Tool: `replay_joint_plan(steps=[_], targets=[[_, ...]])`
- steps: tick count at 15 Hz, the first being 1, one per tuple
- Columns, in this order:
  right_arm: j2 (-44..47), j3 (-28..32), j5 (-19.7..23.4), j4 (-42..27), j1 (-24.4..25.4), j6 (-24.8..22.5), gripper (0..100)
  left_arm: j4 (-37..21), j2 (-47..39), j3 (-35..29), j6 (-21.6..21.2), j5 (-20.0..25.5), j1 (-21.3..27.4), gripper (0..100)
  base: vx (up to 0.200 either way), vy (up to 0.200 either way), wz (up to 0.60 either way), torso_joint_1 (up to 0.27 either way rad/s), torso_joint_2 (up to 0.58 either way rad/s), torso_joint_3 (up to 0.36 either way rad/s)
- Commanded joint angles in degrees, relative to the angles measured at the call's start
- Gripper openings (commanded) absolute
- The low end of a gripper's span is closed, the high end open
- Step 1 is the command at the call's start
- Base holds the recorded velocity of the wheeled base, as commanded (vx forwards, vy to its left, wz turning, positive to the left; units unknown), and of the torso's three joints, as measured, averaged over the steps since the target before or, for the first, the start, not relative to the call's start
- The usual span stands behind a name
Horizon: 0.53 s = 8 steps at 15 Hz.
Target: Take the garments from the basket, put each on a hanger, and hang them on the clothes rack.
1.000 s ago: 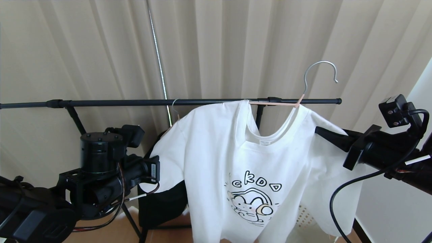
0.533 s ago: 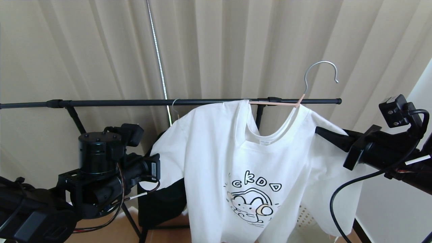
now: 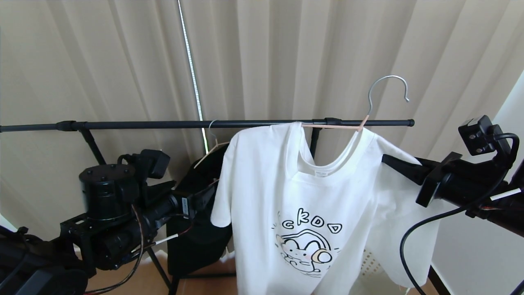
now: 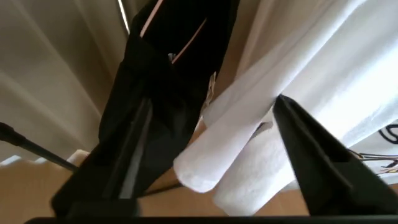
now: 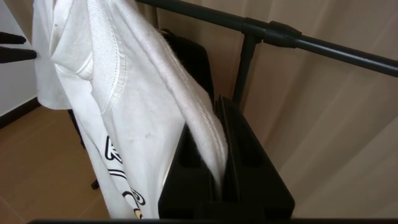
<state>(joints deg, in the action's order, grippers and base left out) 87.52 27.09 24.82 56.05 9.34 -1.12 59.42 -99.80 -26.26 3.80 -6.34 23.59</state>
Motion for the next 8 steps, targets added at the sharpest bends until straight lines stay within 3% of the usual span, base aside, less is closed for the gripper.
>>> replay_joint_plan(steps=[1,3,5,6,8], targets=[[1.52,-0.11,1.28,0.02,0.07,-0.02,0,7.56,1.37,2.53,-1.87,3.44,-0.12,100,0.0,0.0,0.0,0.0,0.0,0.0],[1.87,-0.11,1.99,0.02,-0.02,-0.02,0,6.94,4.0,1.39,-6.0,3.7,-0.21,100,0.0,0.0,0.0,0.0,0.0,0.0],[2.57,-0.37,3.48,0.02,-0.55,-0.02,0,-2.46,8.93,-3.98,-7.14,3.79,0.05,100,0.0,0.0,0.0,0.0,0.0,0.0],[3.1,-0.46,5.24,0.02,-1.16,-0.02,0,-15.74,13.85,-10.57,-7.14,5.37,0.41,100,0.0,0.0,0.0,0.0,0.0,0.0],[3.71,-0.54,7.0,0.02,-1.87,0.07,0,-31.82,18.77,-19.88,-7.06,11.09,0.41,100,0.0,0.0,0.0,0.0,0.0,0.0]])
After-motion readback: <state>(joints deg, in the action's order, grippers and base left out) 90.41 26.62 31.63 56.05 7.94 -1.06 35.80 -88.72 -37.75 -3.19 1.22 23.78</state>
